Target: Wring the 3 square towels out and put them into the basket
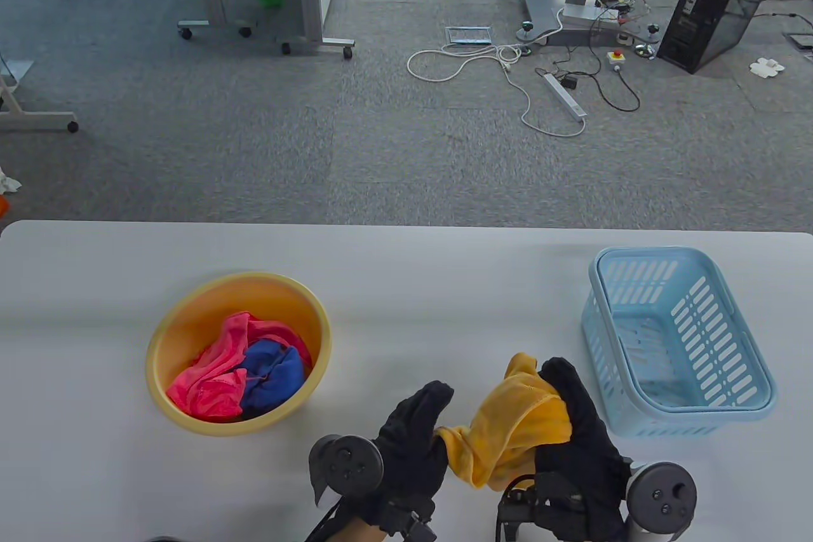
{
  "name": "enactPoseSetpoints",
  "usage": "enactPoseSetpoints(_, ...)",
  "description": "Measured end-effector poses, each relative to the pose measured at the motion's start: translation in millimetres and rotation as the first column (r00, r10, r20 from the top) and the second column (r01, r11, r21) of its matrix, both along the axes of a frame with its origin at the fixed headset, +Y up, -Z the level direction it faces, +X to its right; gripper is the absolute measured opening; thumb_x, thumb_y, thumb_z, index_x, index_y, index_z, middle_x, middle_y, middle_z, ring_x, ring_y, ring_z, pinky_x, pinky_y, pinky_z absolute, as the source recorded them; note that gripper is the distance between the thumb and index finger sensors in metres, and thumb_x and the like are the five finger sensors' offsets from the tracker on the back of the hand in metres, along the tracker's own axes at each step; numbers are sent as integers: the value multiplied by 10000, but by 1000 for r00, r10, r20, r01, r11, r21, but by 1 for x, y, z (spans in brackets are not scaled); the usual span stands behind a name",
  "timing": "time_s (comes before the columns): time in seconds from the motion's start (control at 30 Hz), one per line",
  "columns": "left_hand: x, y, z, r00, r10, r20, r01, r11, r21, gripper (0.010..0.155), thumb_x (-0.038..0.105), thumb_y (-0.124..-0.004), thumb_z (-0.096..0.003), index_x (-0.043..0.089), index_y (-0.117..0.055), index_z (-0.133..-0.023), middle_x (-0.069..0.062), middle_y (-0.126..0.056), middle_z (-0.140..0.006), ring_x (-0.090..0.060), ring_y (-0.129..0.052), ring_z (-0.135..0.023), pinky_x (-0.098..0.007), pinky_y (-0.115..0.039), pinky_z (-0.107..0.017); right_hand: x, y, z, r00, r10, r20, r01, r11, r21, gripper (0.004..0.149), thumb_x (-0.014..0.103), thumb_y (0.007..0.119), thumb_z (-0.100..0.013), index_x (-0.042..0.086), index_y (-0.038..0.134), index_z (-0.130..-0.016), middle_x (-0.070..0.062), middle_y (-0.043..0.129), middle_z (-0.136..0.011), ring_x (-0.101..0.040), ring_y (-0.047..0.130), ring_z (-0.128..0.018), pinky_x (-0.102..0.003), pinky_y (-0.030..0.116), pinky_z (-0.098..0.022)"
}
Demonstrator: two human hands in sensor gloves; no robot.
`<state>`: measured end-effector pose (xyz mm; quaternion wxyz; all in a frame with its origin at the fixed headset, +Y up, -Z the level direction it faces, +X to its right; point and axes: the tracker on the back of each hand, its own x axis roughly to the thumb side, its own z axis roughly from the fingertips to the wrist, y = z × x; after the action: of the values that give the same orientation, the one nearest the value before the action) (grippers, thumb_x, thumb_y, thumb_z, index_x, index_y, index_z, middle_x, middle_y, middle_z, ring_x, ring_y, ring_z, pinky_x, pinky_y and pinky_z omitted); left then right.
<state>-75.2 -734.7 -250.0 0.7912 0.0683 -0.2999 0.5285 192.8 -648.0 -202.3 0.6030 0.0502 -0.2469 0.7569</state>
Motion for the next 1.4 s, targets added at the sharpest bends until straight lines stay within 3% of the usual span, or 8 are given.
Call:
enactPoseSetpoints(0.3, 0, 13, 3, 959, 268, 96, -259, 962, -90, 916, 629, -804, -505, 345, -244, -1172, -97, -262, -1218, -419, -395, -1132, -736, -339, -720, 9, 3, 2, 1000, 3, 22, -3, 1000, 14, 543, 211, 845, -556, 243, 634, -1055, -159, 750, -967, -301, 924, -743, -634, 582, -733)
enactPoseSetpoints(0.63, 14, 6, 3, 911, 292, 291, -197, 929, -314, 1019, 621, -902, -488, 331, -214, -1180, -121, -129, -1226, -451, -213, -1156, -764, -243, -713, 5, 5, 4, 1000, 26, 6, -27, 999, 32, 524, 211, 853, -550, 239, 665, -1039, -158, 760, -962, -302, 929, -738, -636, 588, -730)
enactPoseSetpoints(0.73, 14, 5, 1, 940, 91, 330, 7, 959, -283, 966, 518, -928, -502, 329, -273, -1186, -137, -245, -1232, -466, -299, -1152, -771, -281, -706, 6, 5, 4, 1000, 28, 14, -28, 999, 34, 526, 212, 851, -551, 237, 660, -1041, -156, 758, -963, -300, 929, -739, -636, 588, -730)
enactPoseSetpoints(0.8, 15, 2, -1, 935, -77, 345, 186, 938, -294, 967, 475, -943, -505, 324, -272, -1184, -144, -210, -1232, -476, -285, -1146, -775, -269, -705, 6, 5, 5, 1000, 23, 18, -23, 999, 35, 527, 213, 851, -552, 236, 657, -1042, -158, 757, -963, -300, 930, -736, -635, 589, -730)
enactPoseSetpoints(0.9, 14, -6, -4, 851, -382, 360, 490, 823, -286, 999, 432, -957, -509, 311, -222, -1176, -162, -172, -1219, -500, -225, -1134, -778, -262, -700, 5, 6, 6, 1000, 16, 19, -16, 999, 42, 527, 214, 850, -553, 237, 655, -1043, -156, 757, -964, -296, 928, -739, -633, 590, -732)
enactPoseSetpoints(1.0, 12, -6, -6, 794, -494, 355, 596, 750, -287, 1040, 417, -973, -504, 307, -176, -1163, -185, -121, -1204, -509, -182, -1124, -777, -246, -699, 5, 6, 7, 1000, 17, 19, -18, 999, 47, 526, 215, 850, -554, 237, 656, -1042, -155, 757, -964, -297, 928, -740, -633, 591, -731)
enactPoseSetpoints(1.23, -8, 15, -11, 852, -230, 471, 418, 840, -345, 1160, 489, -1014, -466, 336, -77, -1132, -175, 16, -1180, -493, -29, -1113, -786, -157, -692, 5, 6, 6, 999, 31, 28, -32, 999, 44, 524, 213, 852, -552, 239, 660, -1039, -154, 757, -964, -298, 929, -738, -635, 591, -730)
enactPoseSetpoints(1.4, -2, 15, -9, 872, 77, 484, 143, 905, -401, 1185, 562, -990, -462, 332, -28, -1115, -175, 51, -1166, -490, -16, -1113, -784, -156, -692, -2, 6, 6, 998, 57, 1, -57, 997, 50, 522, 208, 857, -545, 236, 674, -1033, -159, 765, -958, -303, 933, -733, -638, 594, -726)
